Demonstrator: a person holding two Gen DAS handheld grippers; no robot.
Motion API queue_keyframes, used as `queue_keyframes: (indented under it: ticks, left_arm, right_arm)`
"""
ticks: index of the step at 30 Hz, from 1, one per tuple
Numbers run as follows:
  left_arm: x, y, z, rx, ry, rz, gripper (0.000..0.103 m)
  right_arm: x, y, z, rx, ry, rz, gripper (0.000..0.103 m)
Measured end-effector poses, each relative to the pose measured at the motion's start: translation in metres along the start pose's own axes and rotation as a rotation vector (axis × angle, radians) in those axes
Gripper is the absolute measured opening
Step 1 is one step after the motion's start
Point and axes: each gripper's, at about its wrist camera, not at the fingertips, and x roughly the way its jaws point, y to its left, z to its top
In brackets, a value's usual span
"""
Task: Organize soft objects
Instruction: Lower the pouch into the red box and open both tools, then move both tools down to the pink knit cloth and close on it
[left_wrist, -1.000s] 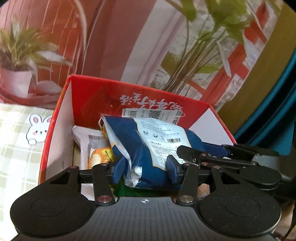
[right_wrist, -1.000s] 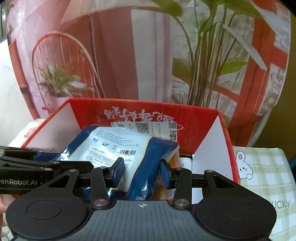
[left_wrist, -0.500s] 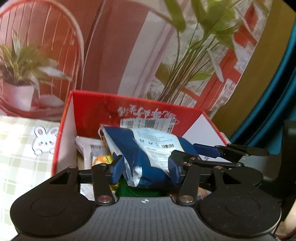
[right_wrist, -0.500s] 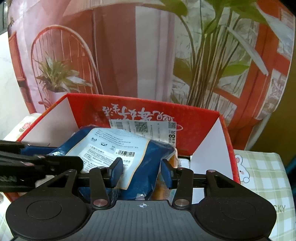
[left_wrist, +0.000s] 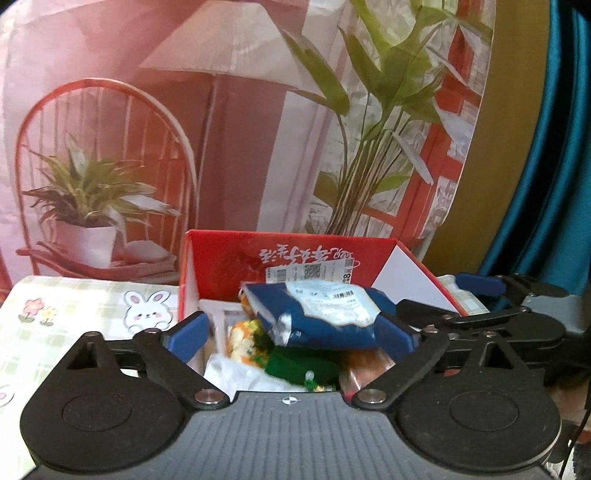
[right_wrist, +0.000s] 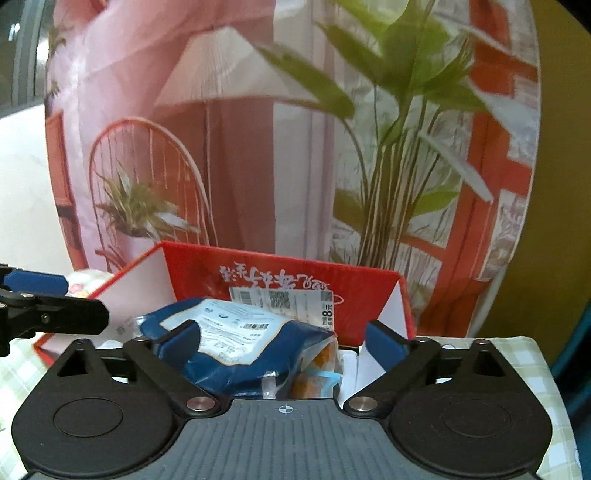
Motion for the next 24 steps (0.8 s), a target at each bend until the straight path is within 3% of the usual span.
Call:
queue_keyframes:
  ticks: [6,13,24]
  left_arm:
    - [-0.023,-0.004,-0.014,0.030,0.015,0.073,0.103]
    - [-0.042,-0.002,-0.035,0.027,0.011,0.092,0.103]
    - [-0.060,0.006,-0.081,0.014,-0.004,0.095,0.103]
  right_arm:
    - [-0.032,0.006,-0.008,0.009,-0.053,0.031,0.103]
    - [-0.064,0.012,-0.020,0.043,-0.091,0.058,0.103]
    - [-0.086,0.007,-0.071,0.134,-0.019,0.032,0.103]
